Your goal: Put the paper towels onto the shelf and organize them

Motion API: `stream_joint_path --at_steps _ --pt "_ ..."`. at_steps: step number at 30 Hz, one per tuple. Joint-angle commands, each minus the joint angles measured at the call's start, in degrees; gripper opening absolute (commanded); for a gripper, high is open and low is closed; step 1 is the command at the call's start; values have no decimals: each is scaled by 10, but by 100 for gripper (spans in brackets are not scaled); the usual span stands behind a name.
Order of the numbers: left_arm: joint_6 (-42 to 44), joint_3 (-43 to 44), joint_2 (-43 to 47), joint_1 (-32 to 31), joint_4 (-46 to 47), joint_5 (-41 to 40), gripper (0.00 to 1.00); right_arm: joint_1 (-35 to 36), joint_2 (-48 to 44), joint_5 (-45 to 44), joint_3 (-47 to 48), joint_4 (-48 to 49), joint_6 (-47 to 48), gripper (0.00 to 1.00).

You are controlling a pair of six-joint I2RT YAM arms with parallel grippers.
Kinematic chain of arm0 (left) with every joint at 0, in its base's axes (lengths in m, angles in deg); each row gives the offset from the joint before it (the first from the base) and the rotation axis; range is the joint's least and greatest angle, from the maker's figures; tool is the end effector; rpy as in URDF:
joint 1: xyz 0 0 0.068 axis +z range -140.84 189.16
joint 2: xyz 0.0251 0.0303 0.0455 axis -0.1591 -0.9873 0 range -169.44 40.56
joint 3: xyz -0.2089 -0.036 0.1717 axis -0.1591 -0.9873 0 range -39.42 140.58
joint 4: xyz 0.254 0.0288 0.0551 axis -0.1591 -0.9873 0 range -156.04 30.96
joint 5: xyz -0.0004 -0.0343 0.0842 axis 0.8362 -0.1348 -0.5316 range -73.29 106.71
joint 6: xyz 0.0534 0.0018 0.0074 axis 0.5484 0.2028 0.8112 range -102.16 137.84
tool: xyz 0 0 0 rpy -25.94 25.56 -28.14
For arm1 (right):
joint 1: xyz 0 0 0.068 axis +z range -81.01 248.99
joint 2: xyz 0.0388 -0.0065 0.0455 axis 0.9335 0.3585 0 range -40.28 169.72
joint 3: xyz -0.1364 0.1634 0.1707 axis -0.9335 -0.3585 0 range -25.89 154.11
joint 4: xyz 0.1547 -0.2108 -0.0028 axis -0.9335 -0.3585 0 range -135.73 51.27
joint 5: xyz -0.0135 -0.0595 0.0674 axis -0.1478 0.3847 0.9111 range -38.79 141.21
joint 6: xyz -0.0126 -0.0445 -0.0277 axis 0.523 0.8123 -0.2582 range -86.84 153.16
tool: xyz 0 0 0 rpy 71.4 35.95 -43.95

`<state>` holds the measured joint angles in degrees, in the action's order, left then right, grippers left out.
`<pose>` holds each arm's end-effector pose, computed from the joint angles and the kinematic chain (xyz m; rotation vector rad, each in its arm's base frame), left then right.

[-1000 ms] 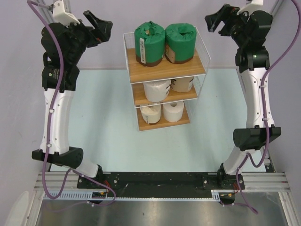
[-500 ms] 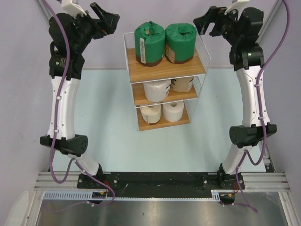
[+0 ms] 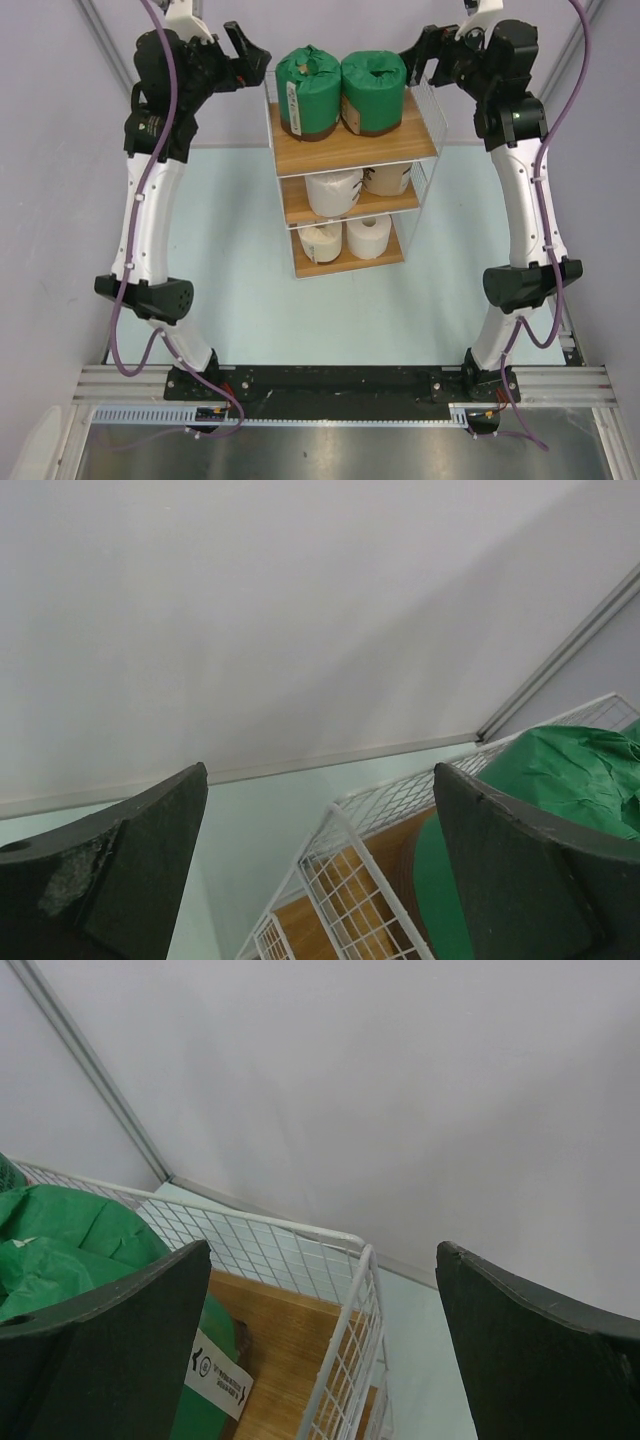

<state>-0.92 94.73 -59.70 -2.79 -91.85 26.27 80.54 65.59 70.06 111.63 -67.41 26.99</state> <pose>0.3374 -0.0774 0.5617 0.0403 1.5783 -0.5513 0.3668 0.0868 0.5527 -0.3366 1.5051 0.4956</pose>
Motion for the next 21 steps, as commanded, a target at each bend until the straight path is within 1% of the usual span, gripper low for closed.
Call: stream_joint_path --at_steps 1,4,9,13,21 --pt "79 39 -10 -35 -15 -50 100 13 8 7 18 -11 17 100" --pt "105 38 -11 -54 -19 -68 100 14 7 6 14 -12 20 100" --pt "127 38 -9 -74 -25 -63 100 13 0 1 5 -8 24 100" --pt "150 38 -4 -97 -33 -69 100 6 -15 0 -21 3 19 100" --pt "159 32 1 -115 -41 -67 100 -11 -49 3 -64 33 5 100"
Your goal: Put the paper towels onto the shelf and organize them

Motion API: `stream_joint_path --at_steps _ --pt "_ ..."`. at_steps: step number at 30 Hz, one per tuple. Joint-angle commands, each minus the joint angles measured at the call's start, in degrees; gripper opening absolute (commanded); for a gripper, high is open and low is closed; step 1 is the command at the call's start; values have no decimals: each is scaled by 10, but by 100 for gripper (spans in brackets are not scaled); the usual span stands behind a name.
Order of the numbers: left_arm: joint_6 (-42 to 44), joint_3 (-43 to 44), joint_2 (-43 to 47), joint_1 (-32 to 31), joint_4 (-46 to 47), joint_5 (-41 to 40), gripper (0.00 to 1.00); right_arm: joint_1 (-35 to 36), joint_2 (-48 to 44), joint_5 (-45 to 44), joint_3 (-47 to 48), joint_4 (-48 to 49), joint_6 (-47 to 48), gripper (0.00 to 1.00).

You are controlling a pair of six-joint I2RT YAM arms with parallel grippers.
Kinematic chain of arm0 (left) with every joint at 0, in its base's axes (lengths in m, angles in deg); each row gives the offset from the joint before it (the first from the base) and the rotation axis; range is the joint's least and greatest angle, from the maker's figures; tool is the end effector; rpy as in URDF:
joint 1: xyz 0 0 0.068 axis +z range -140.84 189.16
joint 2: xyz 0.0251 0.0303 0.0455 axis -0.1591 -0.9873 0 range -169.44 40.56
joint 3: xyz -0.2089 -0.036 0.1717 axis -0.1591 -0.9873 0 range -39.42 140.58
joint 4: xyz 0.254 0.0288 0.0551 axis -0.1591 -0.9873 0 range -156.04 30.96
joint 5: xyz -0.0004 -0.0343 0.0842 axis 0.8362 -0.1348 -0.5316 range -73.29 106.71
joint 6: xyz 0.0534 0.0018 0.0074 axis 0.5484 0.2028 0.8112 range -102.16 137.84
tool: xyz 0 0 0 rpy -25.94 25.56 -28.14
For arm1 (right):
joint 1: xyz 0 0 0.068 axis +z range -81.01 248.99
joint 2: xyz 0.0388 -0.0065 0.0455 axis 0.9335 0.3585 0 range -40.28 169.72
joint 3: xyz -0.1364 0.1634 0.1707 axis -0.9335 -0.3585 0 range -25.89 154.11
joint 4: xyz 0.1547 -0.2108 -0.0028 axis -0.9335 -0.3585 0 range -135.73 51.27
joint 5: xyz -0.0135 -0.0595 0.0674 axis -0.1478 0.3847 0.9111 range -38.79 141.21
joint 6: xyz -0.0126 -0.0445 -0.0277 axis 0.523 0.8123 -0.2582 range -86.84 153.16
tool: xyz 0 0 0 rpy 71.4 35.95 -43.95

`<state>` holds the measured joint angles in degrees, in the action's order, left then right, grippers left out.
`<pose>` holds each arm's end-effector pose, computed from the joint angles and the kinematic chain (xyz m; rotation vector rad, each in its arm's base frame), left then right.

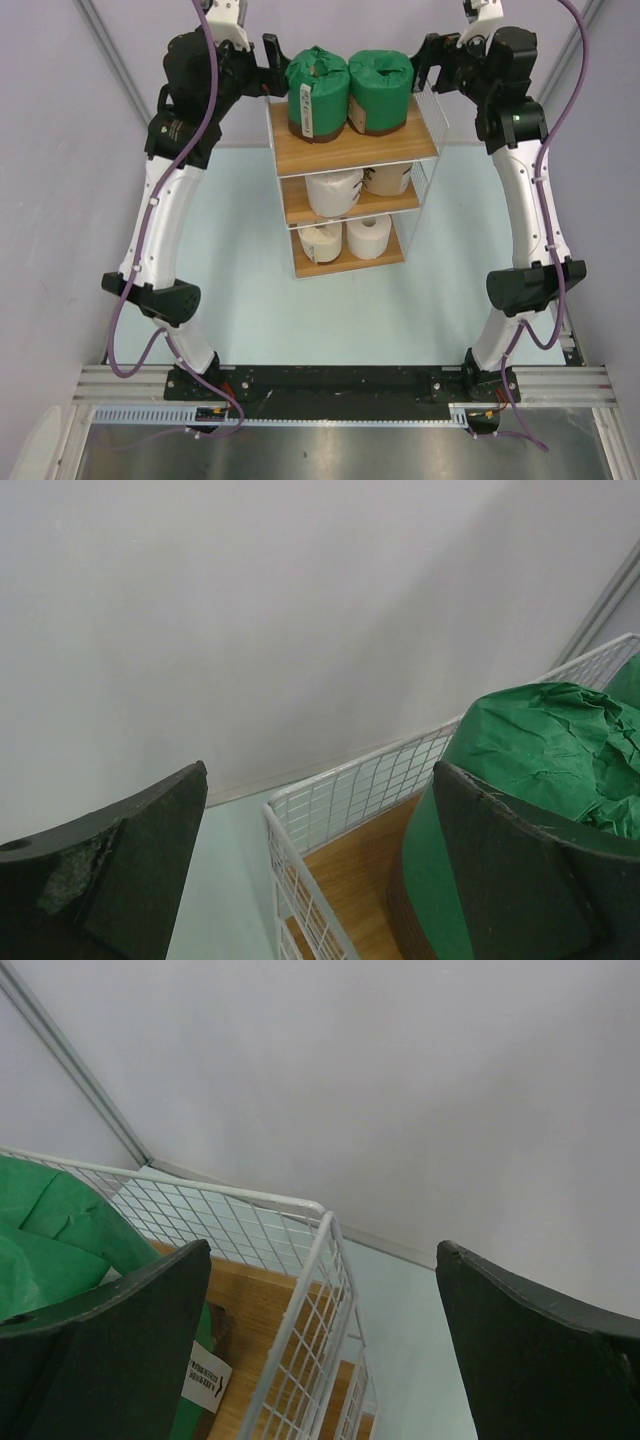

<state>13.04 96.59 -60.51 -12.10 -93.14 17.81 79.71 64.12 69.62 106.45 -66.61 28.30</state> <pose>0.3231 -0.1263 0.5636 0.2396 1.5500 -0.3735 0.3730 0.0821 0.5372 -0.3343 1.5532 0.4646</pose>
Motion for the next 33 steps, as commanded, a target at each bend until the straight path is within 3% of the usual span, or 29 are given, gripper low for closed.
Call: stream_joint_path --at_steps 1,8,17,23,26,29,30,32,33 --pt "19 15 8 -23 -28 19 100 -3 -37 8 -14 27 -9 100" --pt "13 0 25 -25 -19 6 100 -18 -59 12 -42 62 -29 100" --pt "-46 -29 102 -17 58 -26 100 -92 -135 58 -182 263 -210 100" --pt "-58 -36 138 5 46 -70 100 -160 -181 57 -246 309 -269 100" --pt "-92 -111 192 30 59 -84 100 -207 -196 46 -290 281 -283 100" --pt "-115 -265 305 41 97 -95 100 -237 -209 37 -339 209 -240 91" --pt "-122 -348 356 42 112 -97 100 -240 -219 30 -361 202 -233 81" --pt "-143 -433 408 42 128 -91 100 -246 -227 41 -405 221 -227 69" --pt "-150 -504 448 42 136 -91 100 -246 -227 55 -441 227 -229 58"
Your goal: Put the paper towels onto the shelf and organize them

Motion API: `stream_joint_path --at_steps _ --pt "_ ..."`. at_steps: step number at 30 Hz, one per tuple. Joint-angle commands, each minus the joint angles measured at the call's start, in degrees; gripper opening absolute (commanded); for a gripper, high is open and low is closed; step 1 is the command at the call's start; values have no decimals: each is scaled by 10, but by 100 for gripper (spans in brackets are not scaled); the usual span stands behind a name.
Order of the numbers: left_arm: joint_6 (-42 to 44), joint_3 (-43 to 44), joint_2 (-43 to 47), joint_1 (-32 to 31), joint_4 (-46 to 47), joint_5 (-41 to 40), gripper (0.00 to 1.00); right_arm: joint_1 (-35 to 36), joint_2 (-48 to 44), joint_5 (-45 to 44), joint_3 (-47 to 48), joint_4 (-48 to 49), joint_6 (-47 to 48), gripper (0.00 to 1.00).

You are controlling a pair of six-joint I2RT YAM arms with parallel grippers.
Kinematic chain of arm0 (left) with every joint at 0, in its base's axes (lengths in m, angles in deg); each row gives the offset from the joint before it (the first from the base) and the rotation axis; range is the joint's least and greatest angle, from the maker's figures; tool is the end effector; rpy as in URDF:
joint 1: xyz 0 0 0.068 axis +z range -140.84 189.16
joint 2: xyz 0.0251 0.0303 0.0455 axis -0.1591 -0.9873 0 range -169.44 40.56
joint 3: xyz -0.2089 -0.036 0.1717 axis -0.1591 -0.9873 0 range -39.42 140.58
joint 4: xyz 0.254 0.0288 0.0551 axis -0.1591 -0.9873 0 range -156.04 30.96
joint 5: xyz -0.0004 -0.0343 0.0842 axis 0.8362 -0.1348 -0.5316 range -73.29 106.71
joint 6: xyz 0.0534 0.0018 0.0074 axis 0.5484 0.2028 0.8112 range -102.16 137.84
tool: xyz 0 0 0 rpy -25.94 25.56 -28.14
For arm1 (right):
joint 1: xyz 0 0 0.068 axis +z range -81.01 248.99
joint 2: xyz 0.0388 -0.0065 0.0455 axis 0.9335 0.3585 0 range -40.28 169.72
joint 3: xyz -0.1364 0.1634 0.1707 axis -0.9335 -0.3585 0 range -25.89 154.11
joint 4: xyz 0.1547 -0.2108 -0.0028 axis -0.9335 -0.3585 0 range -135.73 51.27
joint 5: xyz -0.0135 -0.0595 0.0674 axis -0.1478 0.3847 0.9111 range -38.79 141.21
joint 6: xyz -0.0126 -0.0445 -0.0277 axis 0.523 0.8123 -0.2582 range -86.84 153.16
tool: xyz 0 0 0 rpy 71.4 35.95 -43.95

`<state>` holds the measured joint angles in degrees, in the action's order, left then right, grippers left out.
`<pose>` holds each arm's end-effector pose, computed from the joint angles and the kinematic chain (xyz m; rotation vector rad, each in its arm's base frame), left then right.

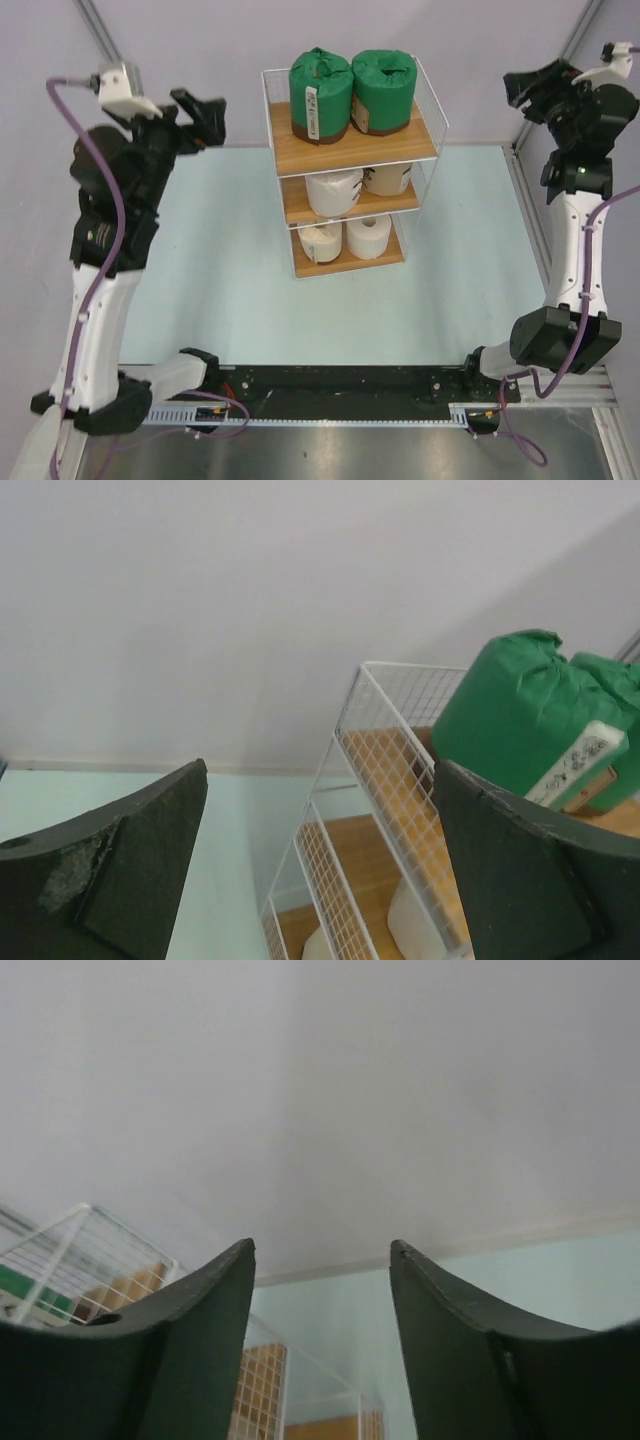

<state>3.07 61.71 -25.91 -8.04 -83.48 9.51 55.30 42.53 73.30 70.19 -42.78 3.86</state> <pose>0.1826 -0.0517 0.5636 -0.0757 1.4024 -0.3766 0.3114 -0.0620 0.5072 0.2147 1.4241 0.4956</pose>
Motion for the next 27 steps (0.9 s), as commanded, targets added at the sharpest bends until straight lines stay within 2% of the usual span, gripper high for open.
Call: stream_joint_path --at_steps 1,2,4,6,14,22,27 --pt "-61 -187 117 1 41 -7 100 -3 -11 25 -87 -10 13 48" --pt "-65 -240 129 1 44 -6 100 -3 -5 35 -95 -10 10 28" --pt "-73 -282 157 1 46 -2 100 -3 11 92 -113 12 -3 11" --pt "-74 -315 167 1 41 3 100 -1 24 163 -121 35 -12 0" --pt "-58 -336 193 1 23 -3 100 19 84 377 -138 207 -74 0" --pt "-61 -359 199 1 26 4 100 67 103 451 -137 279 -78 0" --pt "-59 -365 205 2 26 3 100 89 119 462 -124 264 -64 0"
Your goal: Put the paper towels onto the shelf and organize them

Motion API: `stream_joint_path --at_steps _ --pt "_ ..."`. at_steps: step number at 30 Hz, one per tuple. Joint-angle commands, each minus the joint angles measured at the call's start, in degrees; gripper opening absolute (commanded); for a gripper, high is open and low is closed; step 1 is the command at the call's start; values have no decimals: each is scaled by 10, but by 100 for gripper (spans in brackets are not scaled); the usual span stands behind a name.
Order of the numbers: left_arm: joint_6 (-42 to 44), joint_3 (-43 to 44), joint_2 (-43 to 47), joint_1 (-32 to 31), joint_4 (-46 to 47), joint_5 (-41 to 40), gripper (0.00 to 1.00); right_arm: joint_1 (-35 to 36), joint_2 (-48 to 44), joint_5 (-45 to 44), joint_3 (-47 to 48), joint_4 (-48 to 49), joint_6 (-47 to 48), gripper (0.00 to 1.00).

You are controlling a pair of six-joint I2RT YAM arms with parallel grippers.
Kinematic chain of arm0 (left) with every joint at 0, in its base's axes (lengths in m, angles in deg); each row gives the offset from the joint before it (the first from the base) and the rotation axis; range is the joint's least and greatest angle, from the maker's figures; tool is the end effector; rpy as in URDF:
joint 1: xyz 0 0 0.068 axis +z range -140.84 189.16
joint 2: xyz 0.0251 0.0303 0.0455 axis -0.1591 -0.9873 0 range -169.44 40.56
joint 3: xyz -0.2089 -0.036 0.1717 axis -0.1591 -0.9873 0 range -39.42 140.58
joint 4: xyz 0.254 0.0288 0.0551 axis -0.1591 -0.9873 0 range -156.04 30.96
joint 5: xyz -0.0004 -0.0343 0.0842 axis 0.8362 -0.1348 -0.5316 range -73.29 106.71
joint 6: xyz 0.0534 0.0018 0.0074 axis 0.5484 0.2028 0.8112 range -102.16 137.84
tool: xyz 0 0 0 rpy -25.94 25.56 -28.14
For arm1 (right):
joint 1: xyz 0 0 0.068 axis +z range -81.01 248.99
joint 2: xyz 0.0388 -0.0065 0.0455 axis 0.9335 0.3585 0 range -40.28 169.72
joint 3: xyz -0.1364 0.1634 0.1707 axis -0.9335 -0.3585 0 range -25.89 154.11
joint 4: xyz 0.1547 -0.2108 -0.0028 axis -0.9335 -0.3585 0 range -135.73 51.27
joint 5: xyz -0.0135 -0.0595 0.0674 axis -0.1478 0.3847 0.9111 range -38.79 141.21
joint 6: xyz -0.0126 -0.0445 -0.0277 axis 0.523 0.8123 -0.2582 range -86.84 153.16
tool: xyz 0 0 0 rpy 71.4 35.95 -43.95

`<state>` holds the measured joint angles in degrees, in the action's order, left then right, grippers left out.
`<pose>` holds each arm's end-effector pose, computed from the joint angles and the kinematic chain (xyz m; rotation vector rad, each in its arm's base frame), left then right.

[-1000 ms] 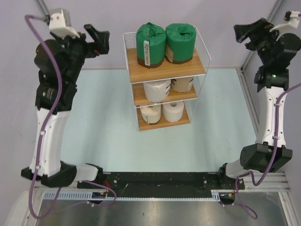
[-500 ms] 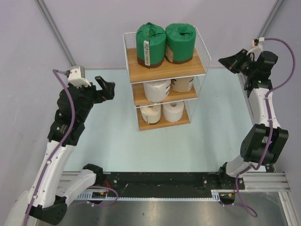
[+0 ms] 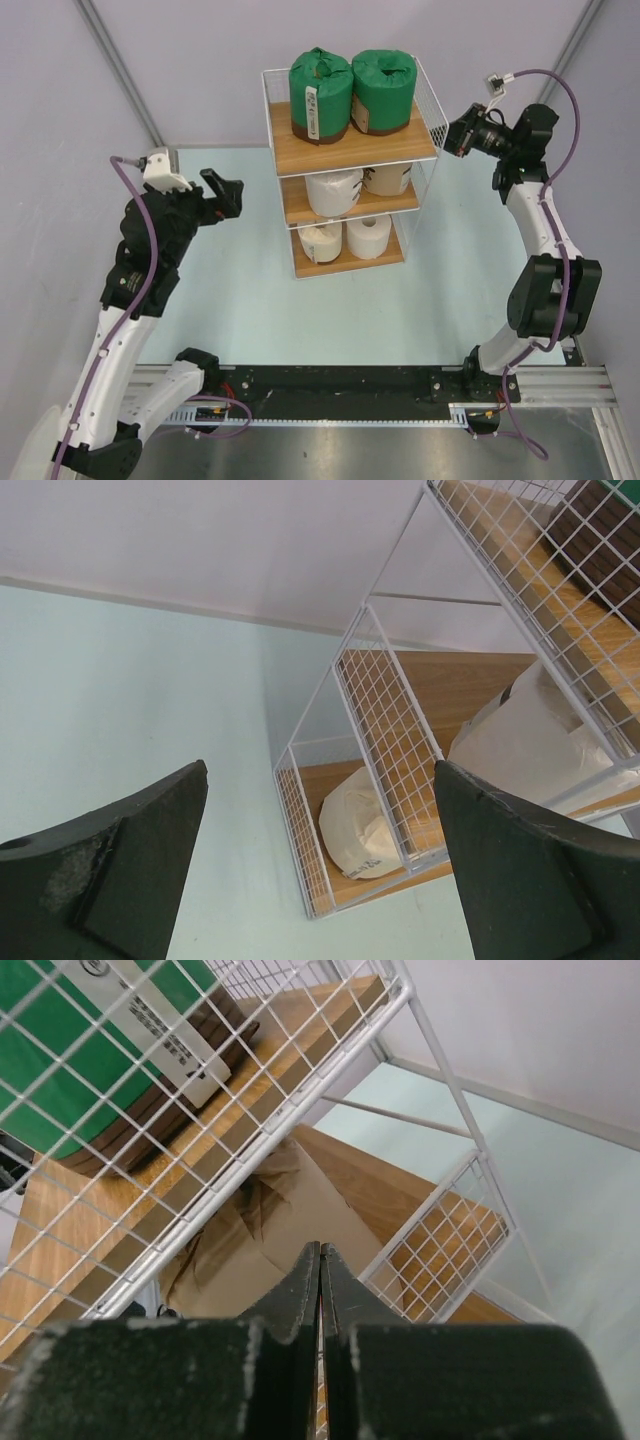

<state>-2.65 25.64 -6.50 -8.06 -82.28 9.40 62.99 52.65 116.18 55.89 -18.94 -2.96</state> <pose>0.1576 -0.0440 0.4295 -0.1453 1.6703 -0.3924 0.3748 -0.0069 0.4020 -0.4363 1.5764 1.2055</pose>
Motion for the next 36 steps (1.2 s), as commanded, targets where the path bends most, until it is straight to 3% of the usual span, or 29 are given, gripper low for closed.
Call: stream_joint_path --at_steps 1,9,18,24,32,36 --pt "-2 -5 12 2 14 5 100 14 19 31 22 4 14 0" --pt "-5 -12 14 2 13 7 100 58 40 -11 108 -248 198 0" --pt "-3 -20 19 6 12 10 100 89 21 -26 101 -312 265 0" --pt "-4 -22 21 7 10 10 100 78 -8 -74 70 -259 229 0" --pt "-3 -20 29 9 3 6 100 17 -113 -290 -38 -35 69 0" --pt "-7 -25 31 10 2 8 100 -2 -175 -386 -79 -41 43 0"
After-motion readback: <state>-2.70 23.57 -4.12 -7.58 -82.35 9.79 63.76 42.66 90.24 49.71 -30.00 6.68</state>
